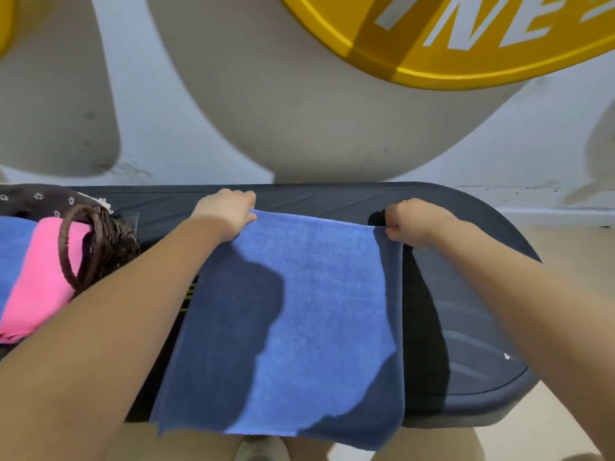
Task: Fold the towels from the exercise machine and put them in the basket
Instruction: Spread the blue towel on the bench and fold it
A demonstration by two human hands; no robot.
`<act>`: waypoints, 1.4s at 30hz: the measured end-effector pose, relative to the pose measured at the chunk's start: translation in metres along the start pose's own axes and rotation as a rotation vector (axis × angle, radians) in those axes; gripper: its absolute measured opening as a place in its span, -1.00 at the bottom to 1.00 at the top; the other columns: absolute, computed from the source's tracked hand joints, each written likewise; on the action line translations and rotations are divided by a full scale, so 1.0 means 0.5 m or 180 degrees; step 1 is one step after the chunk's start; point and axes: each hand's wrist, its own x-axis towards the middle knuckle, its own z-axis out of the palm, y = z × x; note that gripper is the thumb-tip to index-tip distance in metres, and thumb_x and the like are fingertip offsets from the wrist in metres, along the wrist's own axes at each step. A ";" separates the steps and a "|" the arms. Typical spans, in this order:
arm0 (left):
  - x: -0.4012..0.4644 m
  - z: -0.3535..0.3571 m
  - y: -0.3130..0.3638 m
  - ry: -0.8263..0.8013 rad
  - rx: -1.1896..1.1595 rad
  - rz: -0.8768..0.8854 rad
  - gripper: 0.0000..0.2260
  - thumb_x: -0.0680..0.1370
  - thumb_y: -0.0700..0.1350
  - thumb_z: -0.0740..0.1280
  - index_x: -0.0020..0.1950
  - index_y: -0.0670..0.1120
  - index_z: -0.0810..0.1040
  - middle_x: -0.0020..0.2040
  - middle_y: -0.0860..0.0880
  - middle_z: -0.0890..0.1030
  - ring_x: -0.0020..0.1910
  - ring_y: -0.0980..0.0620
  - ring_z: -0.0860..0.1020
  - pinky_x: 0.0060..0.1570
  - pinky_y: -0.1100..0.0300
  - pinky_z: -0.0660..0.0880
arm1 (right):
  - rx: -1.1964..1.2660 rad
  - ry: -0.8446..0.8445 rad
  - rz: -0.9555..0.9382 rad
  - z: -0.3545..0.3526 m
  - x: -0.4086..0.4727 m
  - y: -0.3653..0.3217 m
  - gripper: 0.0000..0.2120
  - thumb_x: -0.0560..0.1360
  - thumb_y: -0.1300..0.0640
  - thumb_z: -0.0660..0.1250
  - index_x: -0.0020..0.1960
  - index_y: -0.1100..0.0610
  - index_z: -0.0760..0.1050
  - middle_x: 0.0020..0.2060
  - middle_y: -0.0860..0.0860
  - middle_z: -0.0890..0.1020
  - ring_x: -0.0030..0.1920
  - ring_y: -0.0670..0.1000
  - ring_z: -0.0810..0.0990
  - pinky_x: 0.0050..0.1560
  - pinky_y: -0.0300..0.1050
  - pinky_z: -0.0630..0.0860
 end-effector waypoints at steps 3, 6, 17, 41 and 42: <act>0.016 -0.023 -0.009 0.0448 -0.0664 -0.0032 -0.87 0.58 -0.08 0.20 -0.12 -0.10 0.36 -0.04 -0.15 0.54 -0.12 -0.13 0.41 -0.20 0.13 0.30 | -0.0012 0.0044 0.0074 -0.045 0.028 0.012 -0.81 0.53 0.18 0.18 -0.24 0.21 0.35 -0.04 0.25 0.57 -0.10 0.19 0.50 -0.09 0.00 0.44; 0.054 -0.048 -0.011 0.0979 -0.1176 0.0017 -0.89 0.54 -0.14 0.25 -0.06 -0.19 0.43 -0.02 -0.23 0.52 -0.06 -0.20 0.47 -0.14 0.07 0.35 | 0.0522 0.0920 0.0524 -0.080 0.053 0.026 -0.88 0.56 0.24 0.12 0.01 0.30 0.35 0.03 0.34 0.51 -0.02 0.28 0.49 -0.13 0.03 0.41; -0.064 0.072 0.005 0.1313 -0.1404 -0.0375 -0.73 0.54 -0.15 0.18 0.15 -0.27 0.46 0.14 -0.27 0.44 0.09 -0.27 0.45 0.00 -0.07 0.40 | 0.0983 0.1073 0.0378 0.028 -0.017 0.010 -0.70 0.53 0.25 0.11 0.26 0.19 0.32 0.21 0.20 0.35 0.11 0.26 0.45 -0.03 0.02 0.42; -0.321 0.148 0.049 0.0624 -0.2175 -0.2022 -0.67 0.54 -0.11 0.31 -0.38 -0.15 0.32 -0.34 -0.09 0.42 -0.20 -0.12 0.43 -0.18 0.11 0.27 | 0.0060 0.0359 -0.0670 0.126 -0.267 -0.001 -0.54 0.50 -0.05 0.28 0.34 0.11 0.38 0.29 0.05 0.29 0.22 0.09 0.41 0.08 -0.04 0.53; -0.322 0.151 0.049 0.0640 -0.2208 -0.2018 -0.69 0.53 -0.10 0.31 -0.36 -0.15 0.33 -0.32 -0.07 0.43 -0.19 -0.11 0.43 -0.17 0.11 0.27 | 0.0052 0.0270 -0.0792 0.131 -0.274 0.000 -0.51 0.51 -0.08 0.27 0.37 0.09 0.33 0.31 0.04 0.29 0.23 0.08 0.42 0.08 -0.05 0.52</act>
